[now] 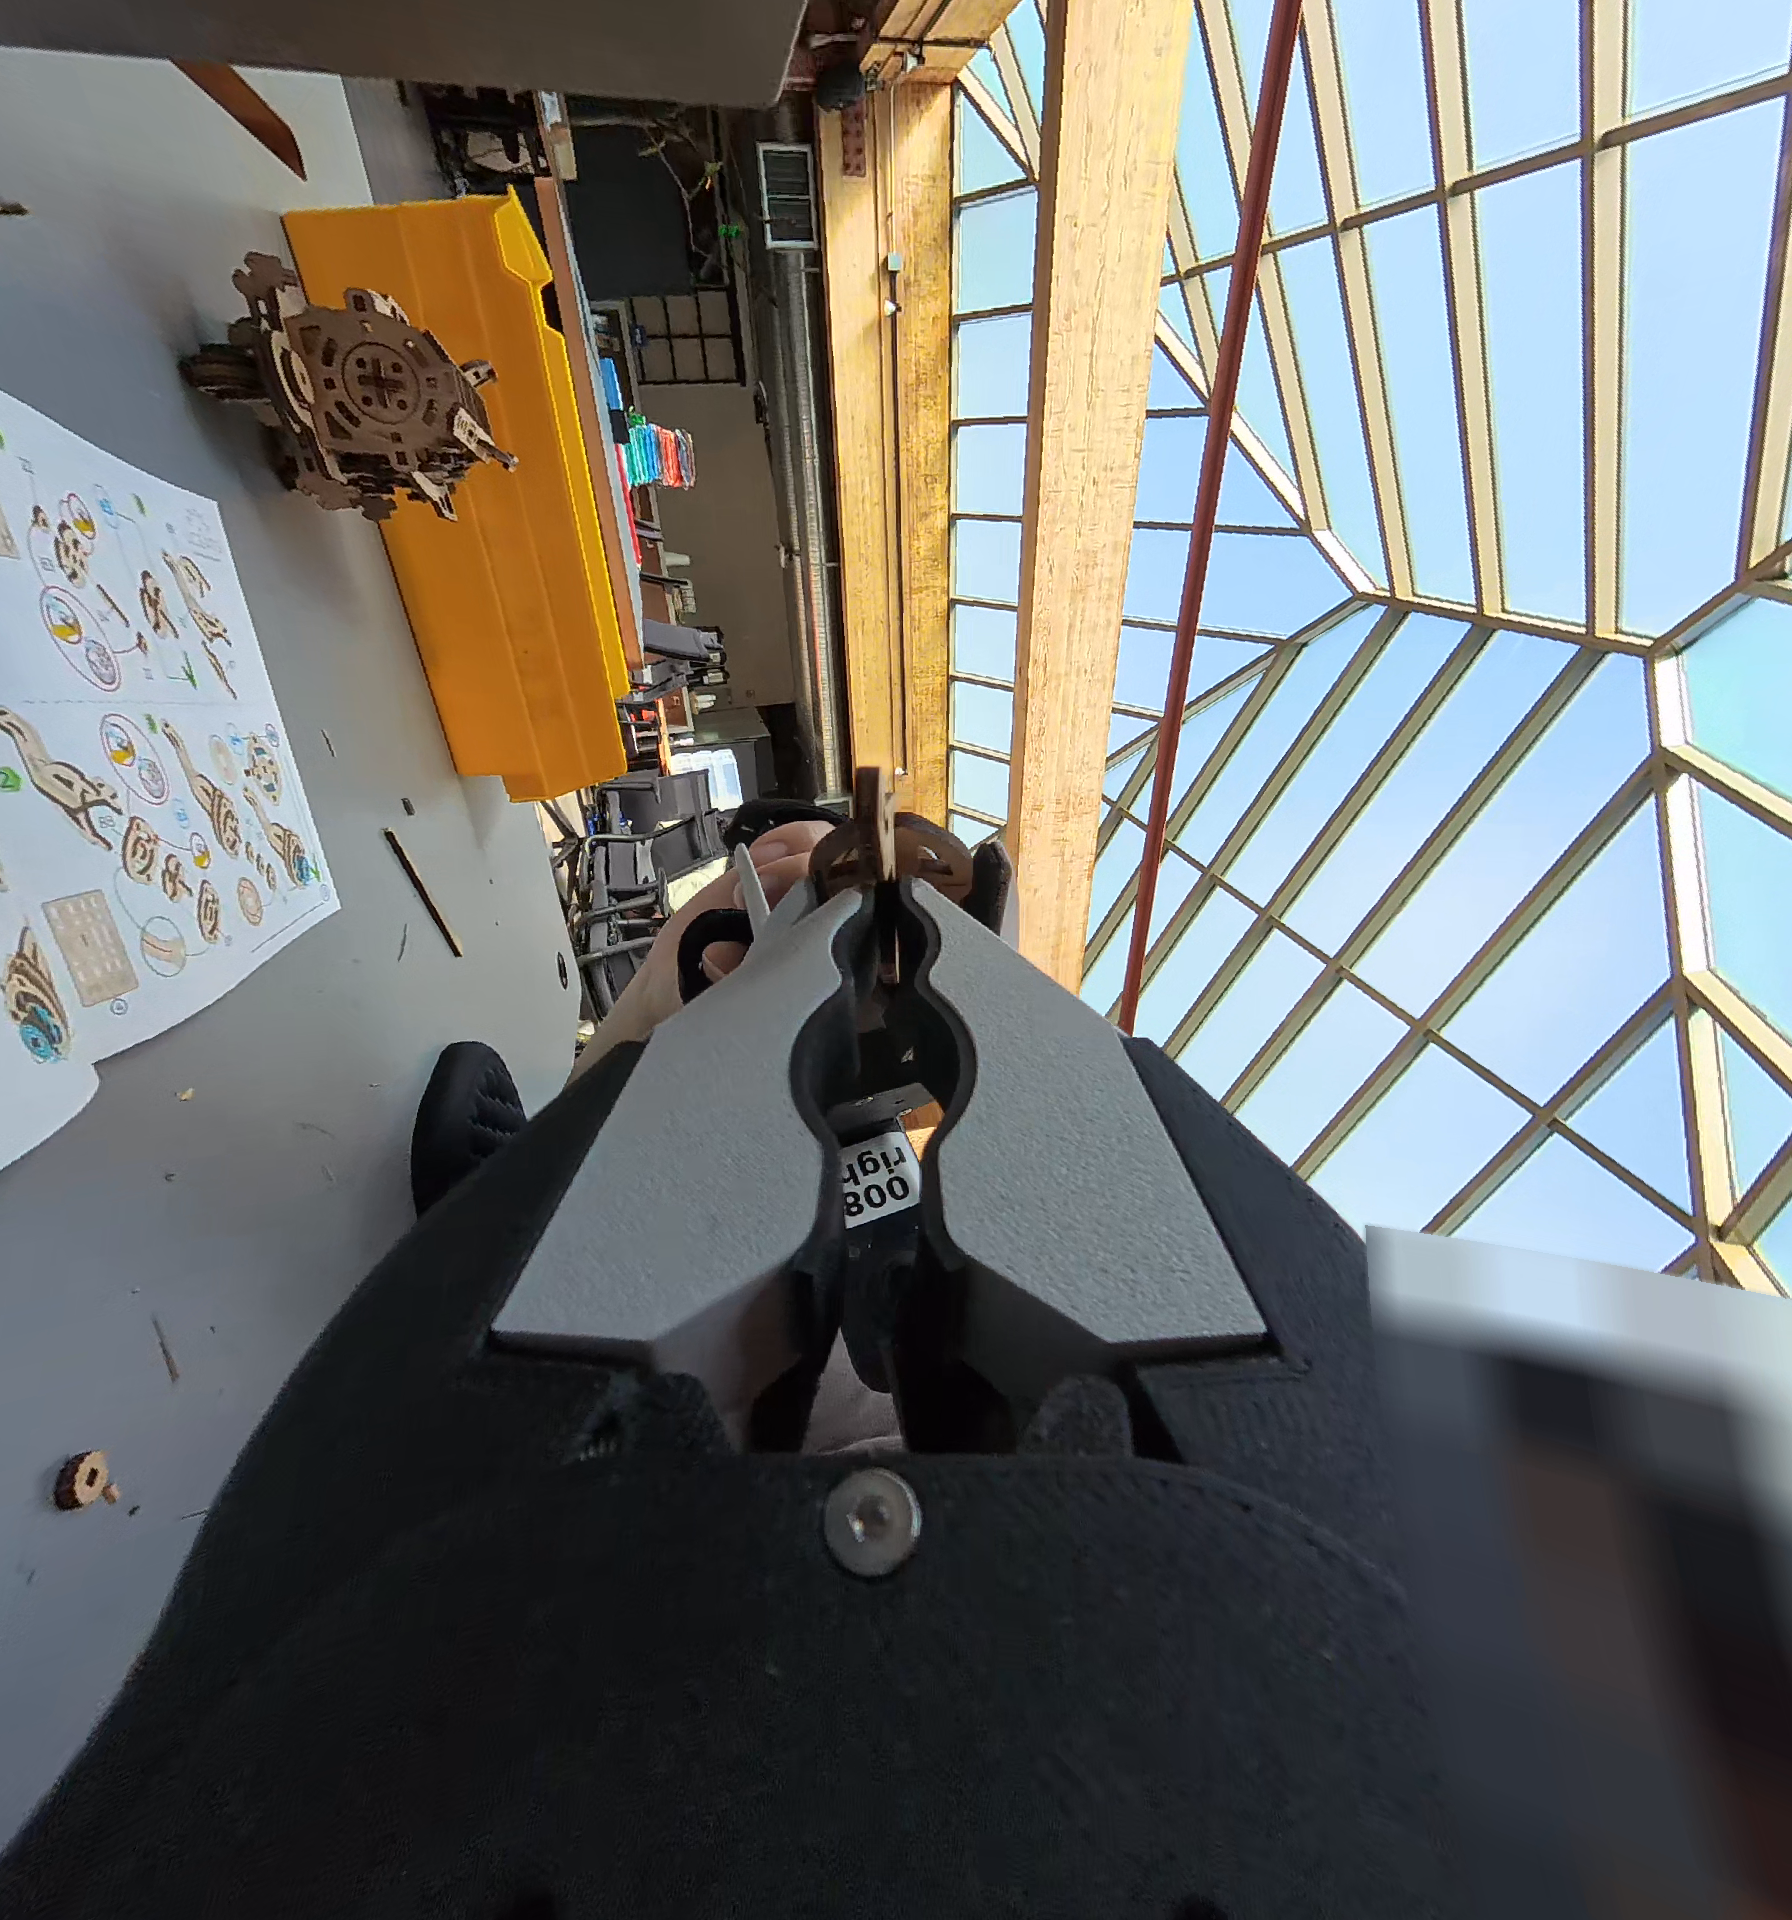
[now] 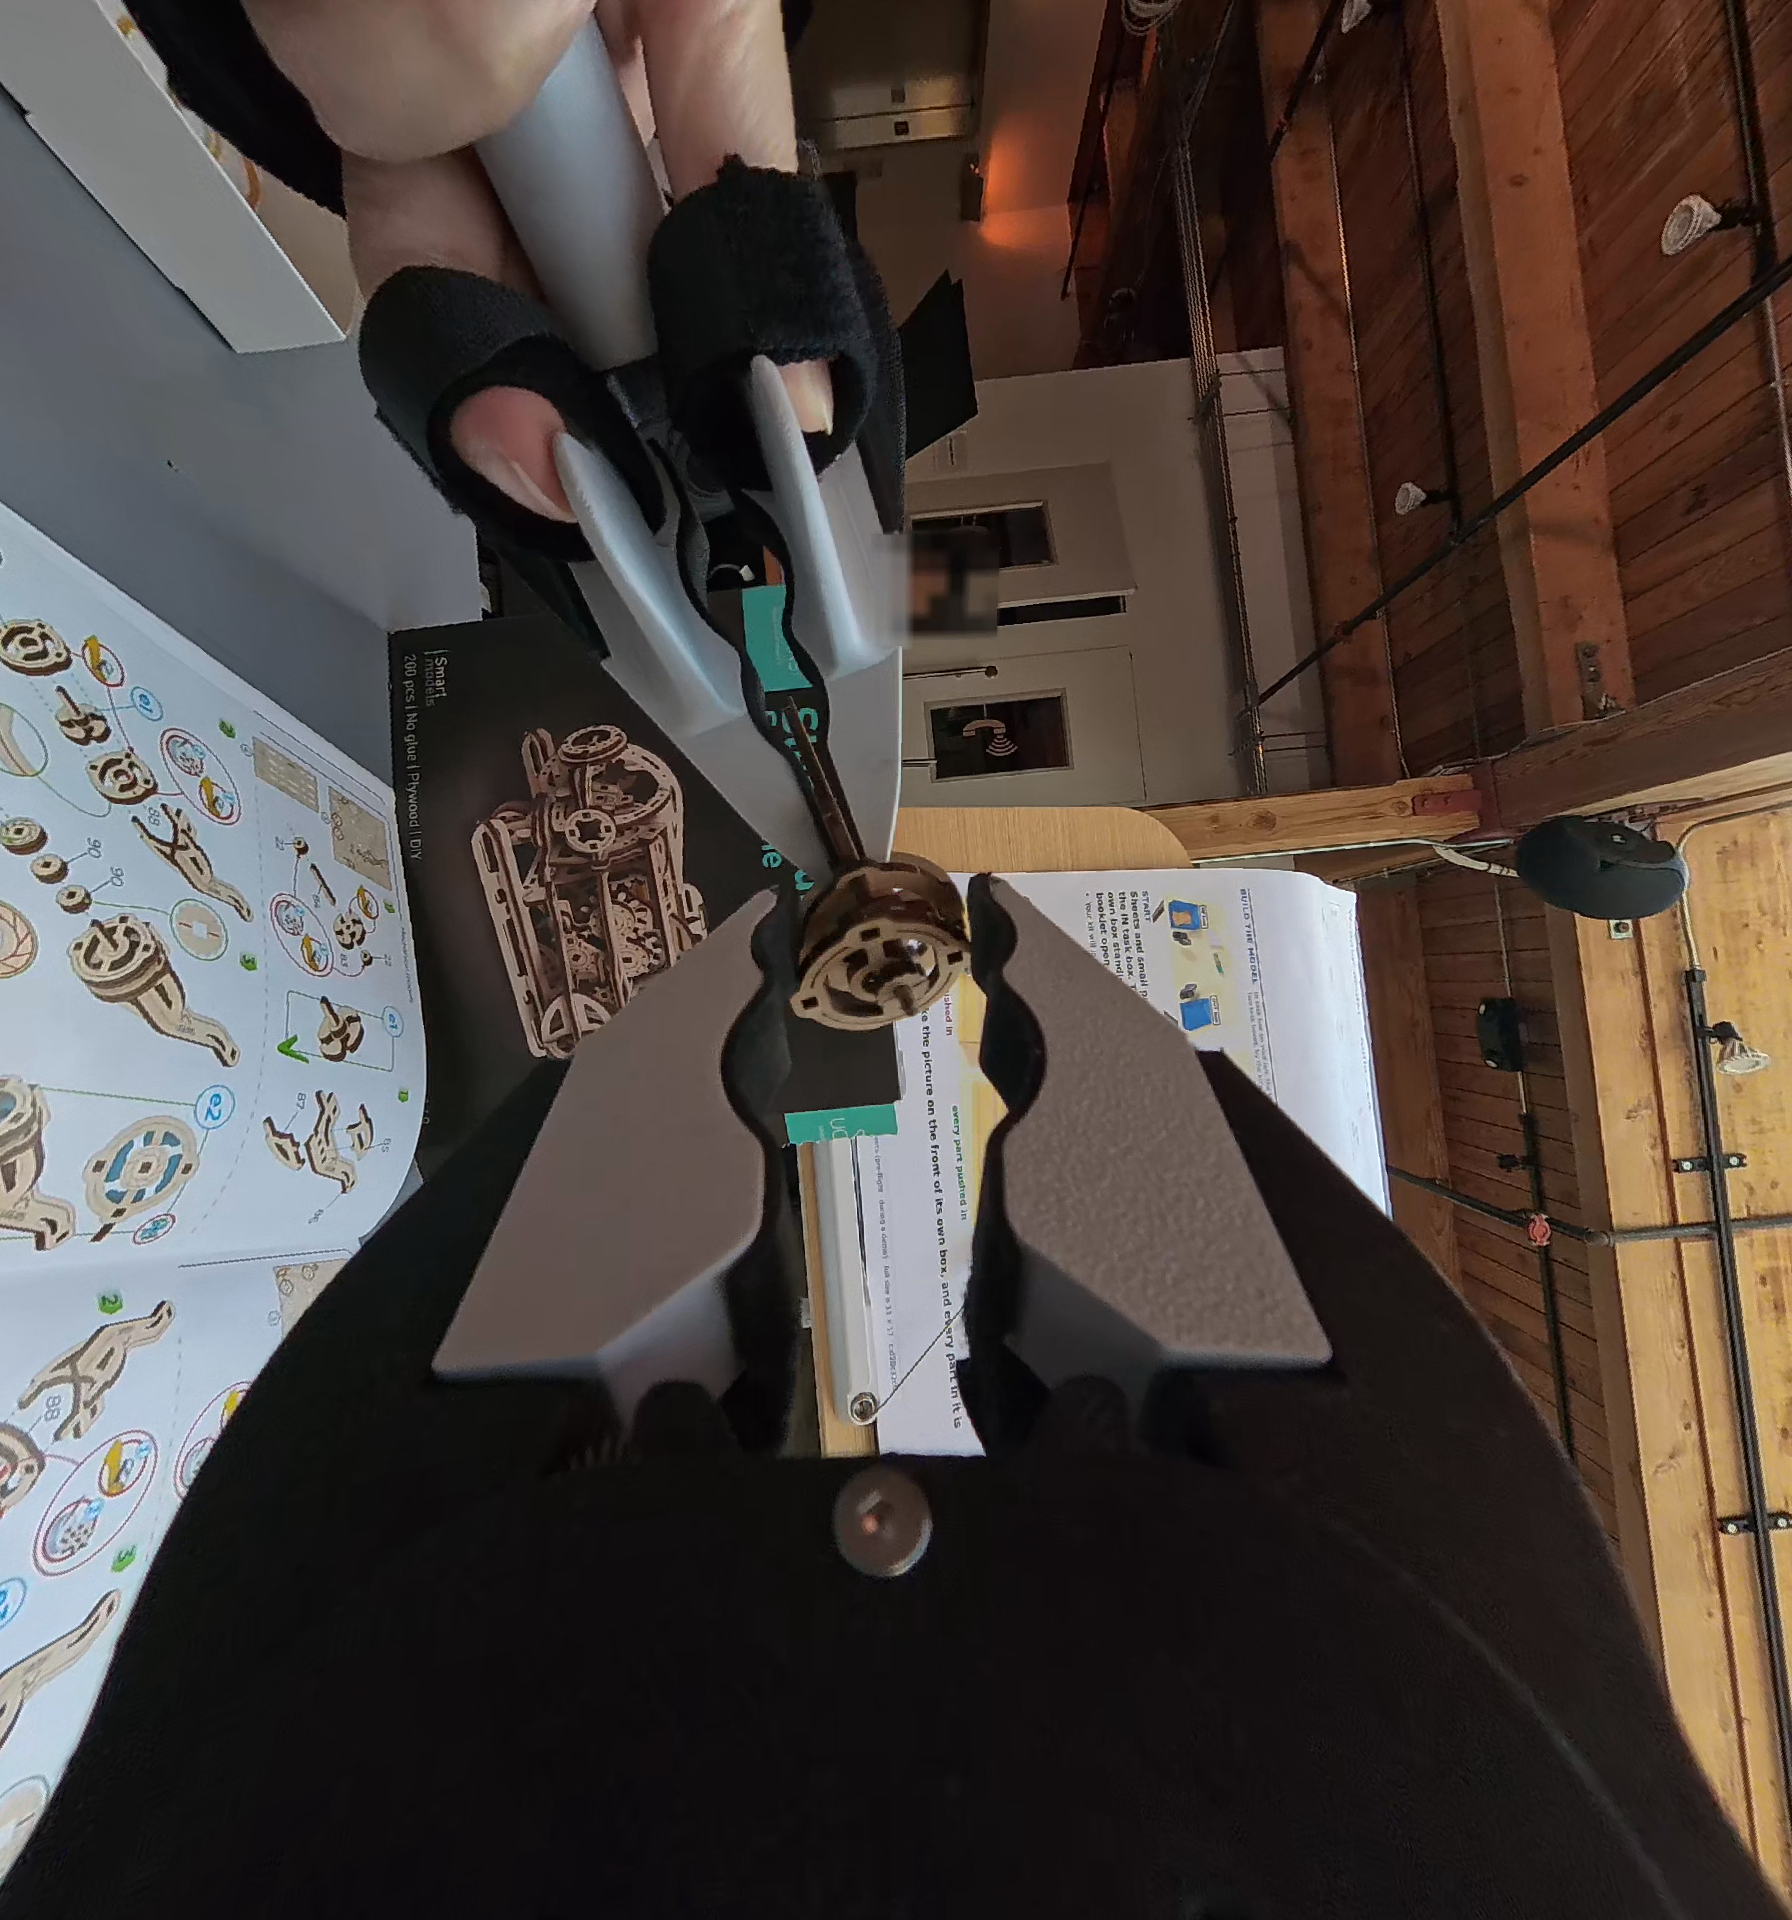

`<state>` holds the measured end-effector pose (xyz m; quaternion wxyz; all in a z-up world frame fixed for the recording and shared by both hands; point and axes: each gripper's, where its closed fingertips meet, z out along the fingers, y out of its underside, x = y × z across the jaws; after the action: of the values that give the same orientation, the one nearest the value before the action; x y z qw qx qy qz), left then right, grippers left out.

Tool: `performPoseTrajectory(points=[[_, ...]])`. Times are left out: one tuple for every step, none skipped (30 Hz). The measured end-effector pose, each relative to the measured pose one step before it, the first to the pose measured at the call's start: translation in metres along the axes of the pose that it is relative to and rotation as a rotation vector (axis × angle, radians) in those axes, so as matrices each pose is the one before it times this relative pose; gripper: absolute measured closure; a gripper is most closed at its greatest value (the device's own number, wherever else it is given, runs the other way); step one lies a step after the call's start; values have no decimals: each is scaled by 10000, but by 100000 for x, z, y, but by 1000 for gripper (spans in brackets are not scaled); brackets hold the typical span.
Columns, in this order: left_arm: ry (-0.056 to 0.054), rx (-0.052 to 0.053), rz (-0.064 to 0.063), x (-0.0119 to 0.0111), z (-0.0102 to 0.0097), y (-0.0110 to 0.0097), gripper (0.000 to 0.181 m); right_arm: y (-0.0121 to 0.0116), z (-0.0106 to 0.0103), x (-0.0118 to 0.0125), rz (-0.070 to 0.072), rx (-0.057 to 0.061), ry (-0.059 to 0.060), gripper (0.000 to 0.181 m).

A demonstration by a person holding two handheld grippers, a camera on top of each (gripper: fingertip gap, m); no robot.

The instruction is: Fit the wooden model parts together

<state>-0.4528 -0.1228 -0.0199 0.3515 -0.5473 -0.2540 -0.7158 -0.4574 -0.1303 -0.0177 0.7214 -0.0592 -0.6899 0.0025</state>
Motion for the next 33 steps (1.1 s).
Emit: performPoseTrajectory(points=[[-28, 16, 59, 81, -6, 10, 181, -21, 18, 85, 25, -3, 40, 150], [-21, 2, 52, 75, -21, 15, 181, -36, 23, 67, 42, -10, 9, 150], [-11, -18, 35, 54, -16, 19, 181, -58, 9, 30, 32, 0, -15, 150], [6, -22, 20, 44, -8, 21, 181, -50, -3, 64, 48, 8, 1, 150], [2, 4, 14, 24, 3, -1, 181, 1, 8, 62, 73, -9, 3, 150], [-27, 16, 38, -32, 6, -26, 181, 41, 32, 6, 57, -32, -30, 149], [-63, 17, 59, -74, -3, -29, 181, 93, 37, -36, 10, -51, -35, 149], [-71, 21, 64, -78, -4, -43, 181, 51, 39, -76, 15, -18, -47, 149], [-87, 25, 64, -85, -20, -47, 181, 14, 32, -92, 63, -1, -56, 149], [-124, 19, 77, -142, -51, -56, 181, 15, 41, -165, 89, 10, -118, 149], [-146, 1, 90, -165, -47, -31, 181, -14, 42, -197, 88, 28, -157, 149], [-62, -7, 43, -74, -16, -4, 181, 20, 17, -154, 54, 7, -129, 149], [102, -16, -79, 101, 12, 20, 181, 18, 17, 4, 38, 7, -32, 150], [128, -72, -150, 34, 59, 114, 181, -36, -4, 21, 58, 12, -47, 150], [85, -107, -139, -76, 123, 172, 181, -66, -39, -15, 40, 10, -100, 150], [36, -111, -95, -151, 180, 204, 181, -97, -39, -92, 24, 16, -168, 150], [120, -12, -98, 7, 170, 66, 181, -9, -34, -67, 0, -46, -141, 150], [128, 12, -119, 42, 106, 30, 181, 79, -50, 85, -52, -99, -40, 150], [67, -42, -99, -24, 49, 72, 181, 7, -67, -14, -42, -24, -120, 150], [42, -49, -54, -29, 41, 56, 181, 39, -74, -52, 19, -27, -170, 150], [111, -23, -75, 92, 59, 47, 181, 36, -68, 96, 46, -27, -65, 150], [145, -20, -99, 140, 75, 64, 181, -27, -82, 145, 34, -4, -1, 150], [93, -23, -60, 67, 52, 52, 181, -19, -70, 116, -58, -13, 5, 149], [8, -24, -9, -29, 27, 37, 181, 9, -43, 13, -105, -31, -24, 149], [-51, -20, 27, -58, 19, 22, 181, 2, -17, -39, -84, -15, -24, 149], [-105, -12, 55, -109, -21, 8, 181, -10, 13, -111, -40, 8, -42, 150], [-150, -16, 85, -153, -50, 4, 181, -8, 35, -191, 11, 25, -92, 150], [-137, -3, 100, -107, -67, -39, 181, -84, 12, -208, 49, 85, -116, 150], [-72, 17, 79, 23, -112, -66, 181, -129, -28, -62, 147, 134, -61, 149], [-33, 11, 64, 95, -108, -51, 181, -60, -56, 58, 232, 120, -54, 149], [-20, -12, 89, 165, -114, -16, 181, 33, -109, 164, 259, 91, -45, 149], [41, 18, 100, 303, -129, -57, 181, 131, -223, 261, 275, 48, -50, 149], [75, 53, 93, 407, -172, -96, 181, 184, -337, 489, 313, 80, 26, 149]])
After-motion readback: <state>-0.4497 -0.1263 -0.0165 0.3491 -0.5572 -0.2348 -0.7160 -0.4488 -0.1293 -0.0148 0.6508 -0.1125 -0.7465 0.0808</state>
